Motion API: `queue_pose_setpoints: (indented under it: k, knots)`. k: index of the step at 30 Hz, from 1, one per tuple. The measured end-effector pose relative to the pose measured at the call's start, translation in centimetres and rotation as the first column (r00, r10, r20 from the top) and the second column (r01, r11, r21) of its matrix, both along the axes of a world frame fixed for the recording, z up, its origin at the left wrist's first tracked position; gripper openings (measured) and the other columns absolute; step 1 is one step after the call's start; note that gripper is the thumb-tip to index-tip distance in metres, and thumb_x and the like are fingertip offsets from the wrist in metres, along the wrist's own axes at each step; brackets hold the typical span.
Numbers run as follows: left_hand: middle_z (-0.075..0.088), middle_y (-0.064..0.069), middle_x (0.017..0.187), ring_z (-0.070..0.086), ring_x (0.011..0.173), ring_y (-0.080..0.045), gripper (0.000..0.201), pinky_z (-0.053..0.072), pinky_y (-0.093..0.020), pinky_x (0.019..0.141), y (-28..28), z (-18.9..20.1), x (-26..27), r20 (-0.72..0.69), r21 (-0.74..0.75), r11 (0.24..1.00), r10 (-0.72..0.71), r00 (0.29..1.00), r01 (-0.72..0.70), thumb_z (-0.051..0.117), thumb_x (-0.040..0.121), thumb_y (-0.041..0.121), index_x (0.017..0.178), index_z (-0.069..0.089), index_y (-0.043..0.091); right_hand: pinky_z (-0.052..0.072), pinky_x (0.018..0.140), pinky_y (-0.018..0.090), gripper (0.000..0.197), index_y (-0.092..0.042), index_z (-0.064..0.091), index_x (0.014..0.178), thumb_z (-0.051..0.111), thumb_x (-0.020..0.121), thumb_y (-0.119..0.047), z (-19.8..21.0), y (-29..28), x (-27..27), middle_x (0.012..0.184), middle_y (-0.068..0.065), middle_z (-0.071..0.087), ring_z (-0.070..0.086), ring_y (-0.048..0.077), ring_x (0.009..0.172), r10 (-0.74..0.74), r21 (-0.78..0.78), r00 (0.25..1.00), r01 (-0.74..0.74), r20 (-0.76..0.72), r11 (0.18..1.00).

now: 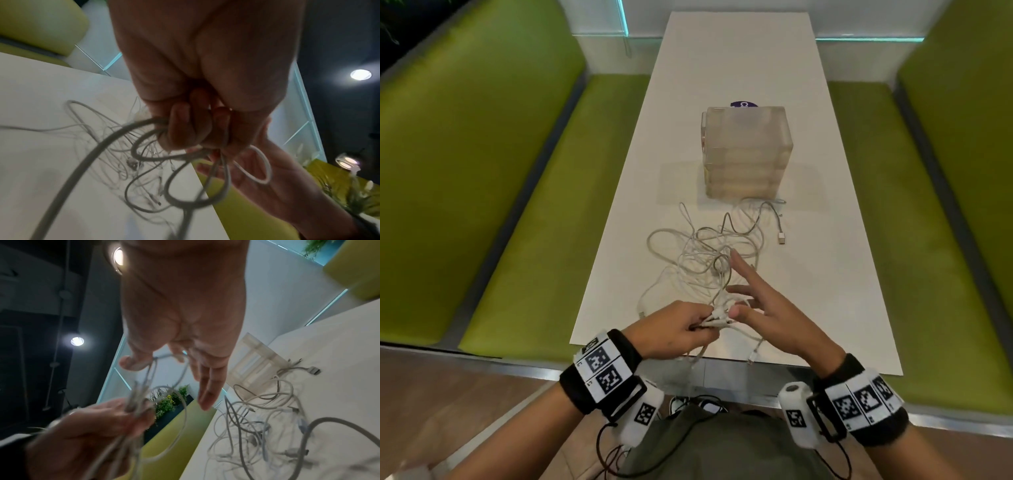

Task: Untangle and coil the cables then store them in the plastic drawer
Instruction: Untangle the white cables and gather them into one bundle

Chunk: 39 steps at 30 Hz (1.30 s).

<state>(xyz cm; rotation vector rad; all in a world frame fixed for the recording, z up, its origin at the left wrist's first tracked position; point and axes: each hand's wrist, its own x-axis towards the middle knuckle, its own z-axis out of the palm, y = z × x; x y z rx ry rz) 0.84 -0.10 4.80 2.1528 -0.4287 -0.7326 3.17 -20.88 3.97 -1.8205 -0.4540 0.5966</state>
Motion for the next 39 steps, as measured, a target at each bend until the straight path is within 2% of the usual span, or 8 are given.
queue_pose_setpoints:
  k: [3, 9, 12, 17, 21, 24, 33, 39]
  knots:
    - [0.05, 0.009, 0.065, 0.043, 0.059, -0.004, 0.014, 0.033, -0.021, 0.058, -0.2, 0.5, -0.7, -0.055, -0.056, 0.995, -0.087, 0.995, 0.084, 0.057, 0.09, 0.018, 0.077, 0.056, 0.015, 0.035, 0.109, 0.027, 0.058, -0.05, 0.042, 0.134, 0.054, 0.078, -0.062, -0.3, 0.0, -0.1, 0.144, -0.02, 0.044, 0.041, -0.003, 0.13, 0.186, -0.087, 0.982, -0.187, -0.019, 0.979]
    - [0.053, 0.006, 0.068, 0.044, 0.06, -0.007, 0.005, 0.036, -0.022, 0.058, 1.4, 0.1, -0.9, -0.115, -0.198, 0.973, 0.097, 0.989, -0.119, 0.063, 0.09, 0.025, 0.094, 0.062, 0.022, 0.051, 0.071, 0.023, 0.011, -0.021, 0.068, 0.099, 0.062, 0.09, -0.021, -0.2, -0.3, -0.5, 0.082, -0.004, 0.071, 0.066, 0.003, 0.075, 0.236, -0.061, 0.967, -0.243, -0.099, 0.968]
    - [0.044, 0.012, 0.058, 0.037, 0.053, -0.005, 0.018, 0.034, -0.019, 0.053, 2.4, 0.0, -1.0, -0.169, -0.287, 0.881, 0.34, 0.925, -0.376, 0.057, 0.094, 0.018, 0.111, 0.058, 0.014, 0.055, 0.073, 0.026, 0.015, -0.008, 0.068, 0.101, 0.058, 0.093, -0.014, -1.2, -0.4, -0.9, 0.083, 0.005, 0.073, 0.068, 0.01, 0.077, 0.293, -0.114, 0.948, -0.307, -0.12, 0.945]
    - [0.03, 0.009, 0.057, 0.024, 0.051, -0.009, 0.021, 0.024, -0.022, 0.05, 3.5, 0.3, -0.1, -0.224, -0.428, 0.703, 0.526, 0.821, -0.568, 0.041, 0.101, 0.017, 0.089, 0.057, 0.008, 0.048, 0.084, 0.031, 0.026, -0.014, 0.063, 0.111, 0.062, 0.089, -0.026, -3.6, 0.7, -2.9, 0.106, 0.004, 0.067, 0.06, 0.014, 0.095, 0.518, -0.416, 0.855, -0.486, -0.042, 0.769]
    - [0.026, 0.006, 0.059, 0.021, 0.051, -0.01, 0.023, 0.023, -0.021, 0.049, 3.4, 0.4, 0.3, -0.25, -0.49, 0.646, 0.54, 0.804, -0.586, 0.041, 0.1, 0.021, 0.084, 0.053, 0.01, 0.032, 0.104, 0.024, 0.075, -0.022, 0.024, 0.147, 0.065, 0.085, -0.031, -4.9, 0.9, -4.3, 0.144, 0.0, 0.04, 0.04, 0.013, 0.127, 0.573, -0.47, 0.81, -0.556, -0.124, 0.685]
    - [0.028, 0.006, 0.058, 0.021, 0.05, -0.01, 0.022, 0.024, -0.019, 0.048, 3.5, 0.4, 0.4, -0.3, -0.542, 0.585, 0.536, 0.789, -0.603, 0.046, 0.095, 0.027, 0.082, 0.053, 0.011, 0.025, 0.115, 0.028, 0.08, -0.023, 0.003, 0.151, 0.056, 0.092, -0.022, -5.5, 0.3, -4.4, 0.158, -0.001, 0.018, 0.027, 0.016, 0.141, 0.573, -0.492, 0.807, -0.561, -0.145, 0.665]
    - [0.032, 0.009, 0.055, 0.023, 0.049, -0.009, 0.021, 0.022, -0.021, 0.048, 3.6, 0.8, 0.9, -0.316, -0.587, 0.5, 0.583, 0.748, -0.637, 0.044, 0.094, 0.027, 0.082, 0.056, 0.014, 0.041, 0.104, 0.036, 0.051, -0.016, 0.04, 0.139, 0.055, 0.09, -0.014, -6.1, -0.8, -4.9, 0.139, 0.006, 0.048, 0.048, 0.023, 0.123, 0.576, -0.642, 0.794, -0.547, -0.193, 0.538]
    - [0.031, 0.01, 0.054, 0.021, 0.05, -0.009, 0.025, 0.02, -0.022, 0.049, 3.2, 1.4, 1.1, -0.316, -0.596, 0.483, 0.594, 0.74, -0.642, 0.038, 0.1, 0.018, 0.082, 0.055, 0.013, 0.043, 0.096, 0.031, 0.033, -0.012, 0.057, 0.125, 0.052, 0.094, -0.022, -6.1, -1.6, -3.8, 0.126, 0.007, 0.061, 0.056, 0.023, 0.115, 0.43, -0.697, 0.899, -0.364, -0.089, 0.617]
